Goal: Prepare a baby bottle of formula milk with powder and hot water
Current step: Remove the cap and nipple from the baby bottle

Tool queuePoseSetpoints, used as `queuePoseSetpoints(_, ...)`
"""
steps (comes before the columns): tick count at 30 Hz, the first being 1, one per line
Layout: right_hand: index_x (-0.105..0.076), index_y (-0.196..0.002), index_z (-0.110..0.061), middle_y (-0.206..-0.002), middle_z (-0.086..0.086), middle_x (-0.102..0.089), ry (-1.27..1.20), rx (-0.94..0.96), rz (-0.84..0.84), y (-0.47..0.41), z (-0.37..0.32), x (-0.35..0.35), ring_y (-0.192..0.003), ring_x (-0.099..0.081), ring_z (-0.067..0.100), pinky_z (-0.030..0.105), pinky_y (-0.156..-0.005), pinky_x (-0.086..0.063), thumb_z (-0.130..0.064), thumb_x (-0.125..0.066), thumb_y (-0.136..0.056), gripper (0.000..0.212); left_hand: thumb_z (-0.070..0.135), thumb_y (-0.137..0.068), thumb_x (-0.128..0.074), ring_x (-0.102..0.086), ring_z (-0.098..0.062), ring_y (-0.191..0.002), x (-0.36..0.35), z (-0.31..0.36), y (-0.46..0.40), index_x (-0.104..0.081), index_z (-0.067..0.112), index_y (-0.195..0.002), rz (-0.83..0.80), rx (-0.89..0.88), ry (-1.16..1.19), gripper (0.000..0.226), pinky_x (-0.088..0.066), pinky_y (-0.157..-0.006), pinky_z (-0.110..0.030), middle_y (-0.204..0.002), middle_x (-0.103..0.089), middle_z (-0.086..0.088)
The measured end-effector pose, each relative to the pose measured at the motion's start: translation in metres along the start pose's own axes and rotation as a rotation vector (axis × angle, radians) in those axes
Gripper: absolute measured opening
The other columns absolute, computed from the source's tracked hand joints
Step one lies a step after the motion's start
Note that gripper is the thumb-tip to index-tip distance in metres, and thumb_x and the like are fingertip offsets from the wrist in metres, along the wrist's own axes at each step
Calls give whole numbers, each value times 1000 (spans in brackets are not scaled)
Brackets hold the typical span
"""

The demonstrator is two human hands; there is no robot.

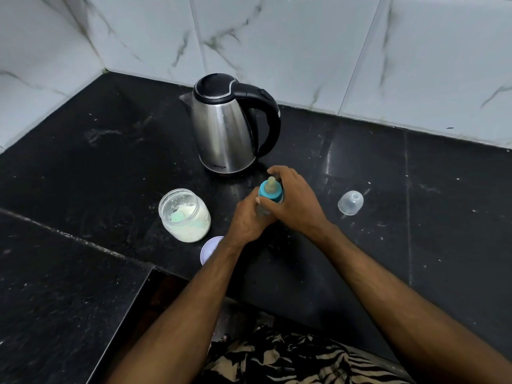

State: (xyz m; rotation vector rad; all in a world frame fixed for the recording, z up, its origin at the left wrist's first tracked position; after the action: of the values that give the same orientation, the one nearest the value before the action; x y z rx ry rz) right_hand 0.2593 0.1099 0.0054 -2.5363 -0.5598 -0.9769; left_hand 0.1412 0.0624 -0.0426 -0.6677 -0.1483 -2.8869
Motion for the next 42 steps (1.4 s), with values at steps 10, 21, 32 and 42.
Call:
queuePoseSetpoints(10, -55, -128, -15, -119, -5, -58, -292, 81, 56, 2, 4, 18, -108, -58, 9, 24, -92, -51, -12, -76, -78, 55, 27, -79, -82, -65, 0, -101, -1, -7, -2, -56, 26, -129, -7, 14, 51, 57, -53, -86, -20, -113, -68, 12)
queuePoseSetpoints(21, -53, -131, -20, -120, -8, -59, -200, -181, 34, 60, 82, 53, -105, -58, -2, 8, -86, -45, -10, -79, -79, 59, 17, -73, -87, -63, 1, -86, -5, -17, -7, -62, 19, -120, 72, 10, 13, 53, -42, -77, -1, -102, -69, 11)
queuePoseSetpoints(32, -41, -137, -27, -124, -5, -58, 56, -271, -109, 87, 116, 55, -110, -56, 15, 32, -93, -47, -10, -71, -78, 68, 21, -74, -87, -62, 6, -91, -5, -20, -9, -61, 23, -117, 63, -2, -15, 50, -44, -78, -4, -102, -68, 14)
queuePoseSetpoints(42, -40, -142, -21, -135, 1, -53, 131, -229, -95, 88, 110, 58, -121, -51, 18, 32, -98, -44, -16, -73, -81, 69, 22, -74, -87, -65, -2, -95, -5, -20, -9, -61, 18, -122, 63, -6, -21, 54, -47, -83, -9, -107, -70, 9)
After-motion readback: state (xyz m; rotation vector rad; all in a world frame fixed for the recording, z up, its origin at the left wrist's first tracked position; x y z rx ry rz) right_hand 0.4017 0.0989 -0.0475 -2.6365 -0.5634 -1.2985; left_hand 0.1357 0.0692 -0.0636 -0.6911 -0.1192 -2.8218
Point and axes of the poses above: each hand's wrist, its own y-axis away from the middle knuckle, its own x-axis out of the back of the hand, z = x × y, the point moved 3 cm from there along -y, towards the middle knuckle
